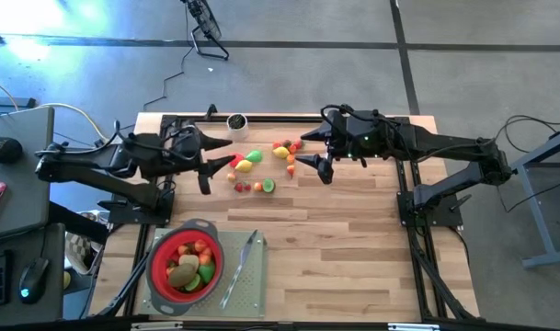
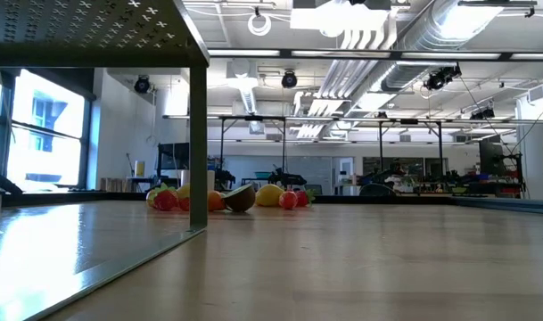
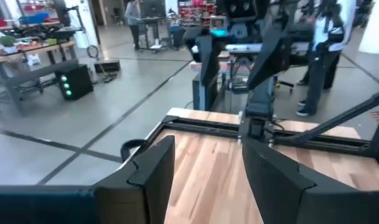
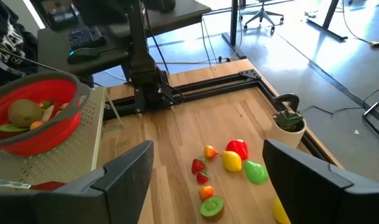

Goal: Pick & Place Fruit
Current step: Put the strawberry into the red strainer bowl on the shelf

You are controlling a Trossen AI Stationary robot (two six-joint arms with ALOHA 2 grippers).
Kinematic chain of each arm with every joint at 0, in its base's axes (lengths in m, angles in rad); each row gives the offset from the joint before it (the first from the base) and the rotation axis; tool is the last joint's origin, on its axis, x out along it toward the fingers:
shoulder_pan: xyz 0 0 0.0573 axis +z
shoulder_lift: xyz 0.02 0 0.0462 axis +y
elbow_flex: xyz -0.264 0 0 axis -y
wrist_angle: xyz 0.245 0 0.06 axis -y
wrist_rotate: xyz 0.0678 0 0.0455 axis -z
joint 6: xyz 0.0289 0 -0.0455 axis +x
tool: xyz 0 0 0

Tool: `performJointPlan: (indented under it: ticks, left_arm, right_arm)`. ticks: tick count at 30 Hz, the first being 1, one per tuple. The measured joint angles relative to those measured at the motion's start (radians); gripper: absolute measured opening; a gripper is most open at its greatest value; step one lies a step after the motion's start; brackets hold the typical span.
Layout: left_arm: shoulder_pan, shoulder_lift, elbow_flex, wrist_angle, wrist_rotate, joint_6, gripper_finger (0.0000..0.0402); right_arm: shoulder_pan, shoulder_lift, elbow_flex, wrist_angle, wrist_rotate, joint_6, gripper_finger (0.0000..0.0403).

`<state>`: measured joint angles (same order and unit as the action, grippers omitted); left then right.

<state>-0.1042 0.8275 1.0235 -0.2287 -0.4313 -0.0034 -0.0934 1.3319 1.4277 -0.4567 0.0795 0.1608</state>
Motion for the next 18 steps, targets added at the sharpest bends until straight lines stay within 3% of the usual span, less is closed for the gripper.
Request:
performJointPlan:
  ticks: [18]
  left_arm:
    - [0.0, -0.094, -0.101, 0.047, -0.006, 0.056, 0.0181]
  right_arm:
    - [0.0, 0.0, 0.0, 0.001, 0.0, 0.0, 0.0294]
